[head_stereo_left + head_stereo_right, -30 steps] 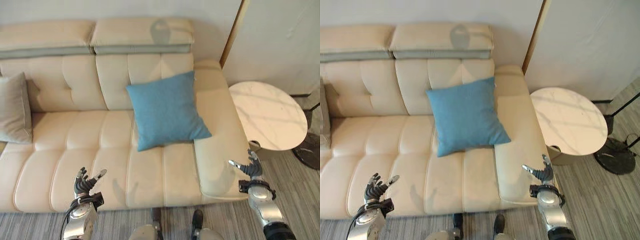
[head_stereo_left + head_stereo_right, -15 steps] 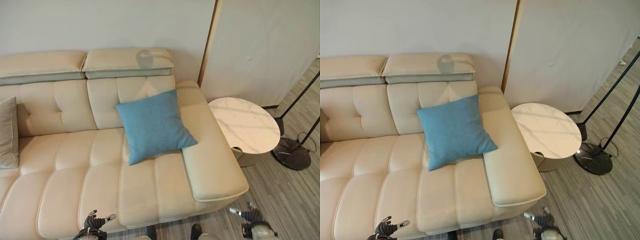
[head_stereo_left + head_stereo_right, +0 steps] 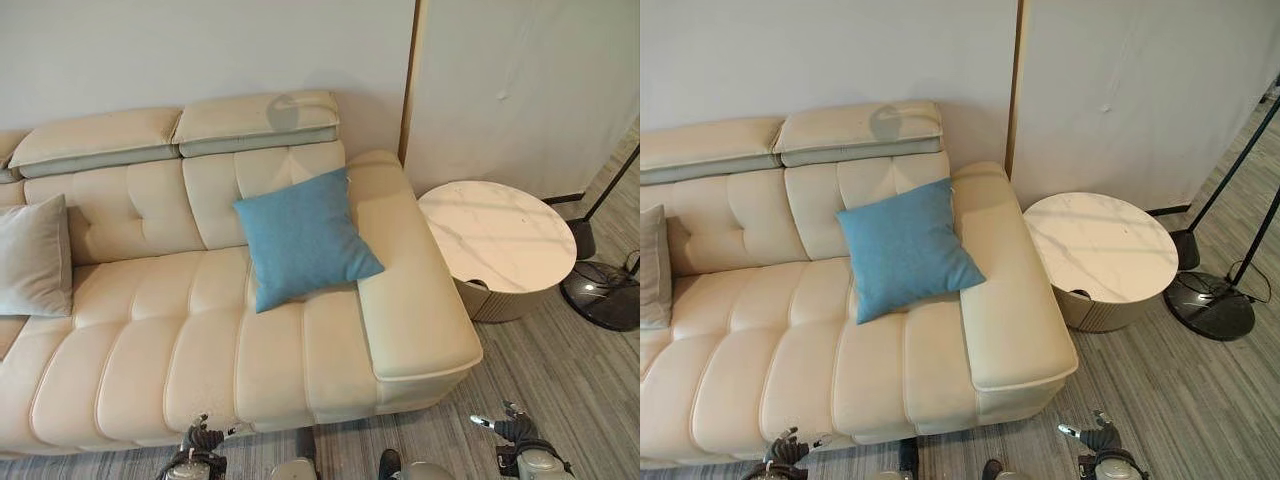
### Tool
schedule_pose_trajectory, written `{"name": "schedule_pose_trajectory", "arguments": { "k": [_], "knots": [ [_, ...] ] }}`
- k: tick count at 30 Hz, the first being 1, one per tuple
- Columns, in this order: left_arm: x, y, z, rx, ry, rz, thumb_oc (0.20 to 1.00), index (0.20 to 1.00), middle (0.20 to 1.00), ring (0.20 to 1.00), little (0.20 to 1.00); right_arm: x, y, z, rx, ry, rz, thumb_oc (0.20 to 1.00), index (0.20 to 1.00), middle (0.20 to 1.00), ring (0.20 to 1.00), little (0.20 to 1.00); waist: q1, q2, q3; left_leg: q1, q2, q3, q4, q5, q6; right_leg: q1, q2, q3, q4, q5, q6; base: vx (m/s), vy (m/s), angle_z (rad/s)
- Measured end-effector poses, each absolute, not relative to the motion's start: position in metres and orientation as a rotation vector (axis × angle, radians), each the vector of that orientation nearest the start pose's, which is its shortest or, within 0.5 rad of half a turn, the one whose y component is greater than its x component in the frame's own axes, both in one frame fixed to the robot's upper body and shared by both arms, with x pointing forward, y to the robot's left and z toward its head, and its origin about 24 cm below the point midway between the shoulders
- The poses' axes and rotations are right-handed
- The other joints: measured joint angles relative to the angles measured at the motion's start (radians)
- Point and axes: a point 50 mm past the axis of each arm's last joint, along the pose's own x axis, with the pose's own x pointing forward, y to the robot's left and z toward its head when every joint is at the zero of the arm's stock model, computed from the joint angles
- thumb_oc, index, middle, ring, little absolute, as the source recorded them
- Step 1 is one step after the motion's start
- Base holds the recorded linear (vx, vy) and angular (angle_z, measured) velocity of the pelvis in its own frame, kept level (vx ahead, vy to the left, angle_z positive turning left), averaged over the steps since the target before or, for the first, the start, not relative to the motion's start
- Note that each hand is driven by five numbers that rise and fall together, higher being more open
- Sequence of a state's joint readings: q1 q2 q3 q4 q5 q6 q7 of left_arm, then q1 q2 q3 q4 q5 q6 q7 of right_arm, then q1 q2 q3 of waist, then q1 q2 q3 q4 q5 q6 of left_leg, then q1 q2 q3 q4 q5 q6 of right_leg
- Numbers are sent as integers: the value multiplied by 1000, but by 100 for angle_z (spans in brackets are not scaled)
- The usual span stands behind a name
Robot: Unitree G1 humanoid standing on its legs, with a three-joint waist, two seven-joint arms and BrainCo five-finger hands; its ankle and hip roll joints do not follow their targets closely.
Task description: Pick up all the scattered cushions and arrange them neatly on the sofa.
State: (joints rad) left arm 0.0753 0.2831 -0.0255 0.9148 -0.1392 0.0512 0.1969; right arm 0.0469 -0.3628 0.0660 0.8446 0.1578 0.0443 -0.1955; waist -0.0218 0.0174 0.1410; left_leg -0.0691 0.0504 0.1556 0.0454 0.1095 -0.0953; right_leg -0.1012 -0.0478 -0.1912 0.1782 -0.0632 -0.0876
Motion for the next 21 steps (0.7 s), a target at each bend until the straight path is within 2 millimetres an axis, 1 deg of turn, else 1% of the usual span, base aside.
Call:
{"name": "schedule_pose_trajectory", "arguments": {
  "k": [1,2,3,4,5,6,7,8,10,12,13,14,15,16,18,21],
  "knots": [
    [120,262,-133,241,1008,368,1000,1000,1000,1000,1000,146,-279,-114,-306,901,-351,1000,1000,1000,1000,1000,-1,-12,1,23,-19,23,26,-29,22,13,-10,2,-20,10,6,-53,-27,11],
    [121,262,-133,241,1005,368,1000,1000,1000,1000,1000,146,-279,-113,-307,900,-351,1000,1000,1000,1000,1000,-4,-10,0,64,-25,26,23,-45,45,16,-7,2,-39,15,12,-68,-31,14],
    [121,262,-133,241,1005,367,1000,1000,1000,1000,1000,146,-279,-113,-306,898,-349,1000,1000,1000,1000,1000,-6,-10,0,107,-28,19,17,-64,66,11,-1,2,-43,22,17,-45,-15,15],
    [123,262,-132,240,997,365,1000,1000,1000,1000,1000,147,-278,-113,-304,896,-346,1000,1000,1000,1000,1000,-7,-11,2,120,-24,18,16,-81,77,7,3,3,-44,24,18,-26,33,15],
    [127,260,-131,227,986,365,1000,1000,1000,1000,1000,148,-275,-113,-296,892,-343,1000,1000,1000,1000,1000,-10,-17,9,132,-19,30,6,-97,92,11,5,-3,-57,39,34,-7,57,10],
    [127,260,-132,222,987,365,1000,1000,1000,1000,1000,149,-275,-113,-296,891,-343,1000,1000,1000,1000,1000,-11,-10,6,142,-14,48,-13,-98,94,17,11,-6,-69,52,39,3,58,10],
    [123,257,-134,214,999,365,1000,1000,1000,1000,1000,149,-276,-113,-297,890,-344,1000,1000,1000,1000,1000,-15,0,4,144,-2,46,-50,-107,98,23,28,-14,-86,61,53,2,45,8],
    [121,257,-135,214,1009,366,1000,1000,1000,1000,1000,149,-273,-114,-290,894,-344,1000,1000,1000,1000,1000,-17,7,-2,154,-1,43,-81,-116,89,27,31,-24,-103,72,53,6,71,16],
    [120,256,-136,217,1015,357,1000,1000,1000,1000,1000,149,-268,-116,-277,894,-334,1000,1000,1000,1000,1000,-17,-1,-4,159,-8,43,-123,-115,89,46,29,-29,-155,95,86,15,81,18],
    [119,256,-136,217,1016,358,1000,1000,1000,1000,1000,149,-267,-116,-275,894,-333,1000,1000,1000,1000,1000,-20,0,-6,159,-12,42,-124,-106,92,66,29,-30,-201,118,95,20,66,10],
    [117,256,-136,218,1019,359,1000,1000,1000,1000,1000,149,-267,-116,-277,892,-331,1000,1000,1000,1000,1000,-18,1,-9,162,-17,42,-125,-100,97,75,27,-30,-215,128,91,24,88,4],
    [115,256,-136,218,1024,359,1000,1000,1000,1000,1000,150,-266,-115,-278,890,-327,1000,1000,1000,1000,1000,-18,4,-11,170,-20,42,-126,-100,97,94,26,-30,-236,145,95,16,83,0],
    [110,256,-138,216,1036,360,1000,1000,1000,1000,1000,149,-266,-116,-278,892,-327,1000,1000,1000,1000,1000,-18,8,-18,181,-24,42,-132,-97,100,114,27,-29,-268,158,94,23,104,1],
    [108,256,-138,217,1041,361,1000,1000,1000,1000,1000,150,-266,-115,-277,889,-326,1000,1000,1000,1000,1000,-17,10,-21,189,-26,42,-132,-97,102,121,26,-30,-267,169,100,15,71,1],
    [104,256,-139,217,1051,363,1000,1000,1000,1000,1000,148,-266,-116,-277,890,-326,1000,1000,1000,1000,1000,-17,15,-26,203,-26,41,-132,-96,103,135,26,-30,-267,172,102,7,46,2],
    [105,256,-139,217,1049,362,1000,1000,1000,1000,1000,150,-266,-115,-277,888,-325,1000,1000,1000,1000,1000,-14,15,-28,217,-27,42,-131,-92,101,149,26,-30,-267,172,99,-5,78,4]
  ]
}}
